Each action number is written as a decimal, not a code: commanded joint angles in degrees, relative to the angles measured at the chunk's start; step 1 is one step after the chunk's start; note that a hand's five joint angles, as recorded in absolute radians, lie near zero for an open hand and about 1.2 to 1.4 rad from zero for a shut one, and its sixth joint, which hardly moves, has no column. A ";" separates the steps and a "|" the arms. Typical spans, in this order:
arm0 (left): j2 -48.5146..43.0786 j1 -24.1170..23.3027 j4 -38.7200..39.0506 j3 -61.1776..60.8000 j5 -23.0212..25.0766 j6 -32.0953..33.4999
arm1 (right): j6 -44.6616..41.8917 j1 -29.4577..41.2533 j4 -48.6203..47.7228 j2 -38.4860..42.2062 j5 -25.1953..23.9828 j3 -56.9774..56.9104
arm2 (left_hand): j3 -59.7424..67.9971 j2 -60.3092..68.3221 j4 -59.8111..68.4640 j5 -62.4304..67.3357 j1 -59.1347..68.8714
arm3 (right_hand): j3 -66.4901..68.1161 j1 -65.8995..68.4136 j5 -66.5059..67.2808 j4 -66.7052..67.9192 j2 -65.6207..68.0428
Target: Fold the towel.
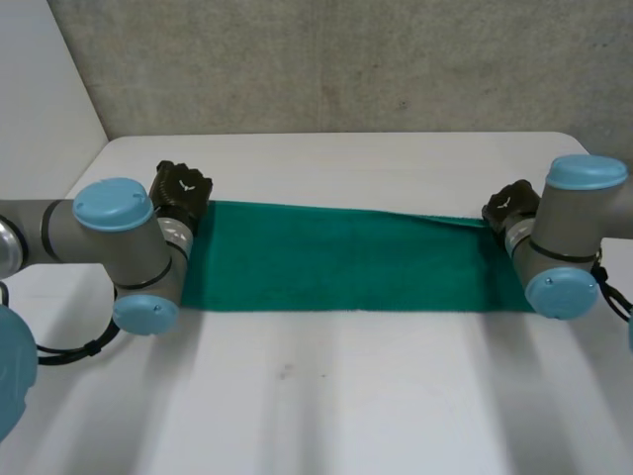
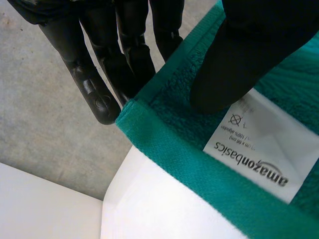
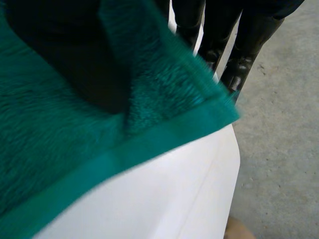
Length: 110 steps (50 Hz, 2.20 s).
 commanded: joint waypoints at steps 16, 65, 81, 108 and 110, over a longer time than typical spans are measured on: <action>11.36 -2.08 12.51 -10.95 0.12 -0.76 | 17.79 0.19 0.95 -23.02 2.04 12.60 | -58.41 -58.71 -58.47 -55.14 -55.35 | -43.77 -36.13 -45.59 -44.88 -43.61; 22.44 -2.69 12.16 -29.41 0.74 -16.93 | 28.69 -17.83 -7.22 -19.96 -18.45 35.29 | -58.41 -58.71 -58.47 -55.14 -55.35 | 26.21 33.85 24.39 25.09 26.37; 22.88 -2.34 12.16 -29.76 0.74 -17.02 | 13.93 -26.53 -3.89 -19.95 -7.73 25.63 | -58.41 -58.71 -58.47 -55.14 -55.35 | 26.23 33.87 24.41 25.12 26.39; 23.41 -2.51 12.16 -30.20 0.56 -17.28 | 21.13 29.53 -5.90 -8.98 -20.73 6.64 | -58.41 -58.71 -58.47 -55.14 -55.35 | 26.23 33.87 24.41 25.12 26.39; 23.41 -2.69 12.16 -30.29 0.56 -17.28 | 21.04 30.24 -5.82 -7.39 -20.73 6.64 | -58.41 -58.71 -58.47 -55.14 -55.35 | 26.23 33.87 24.41 25.12 26.39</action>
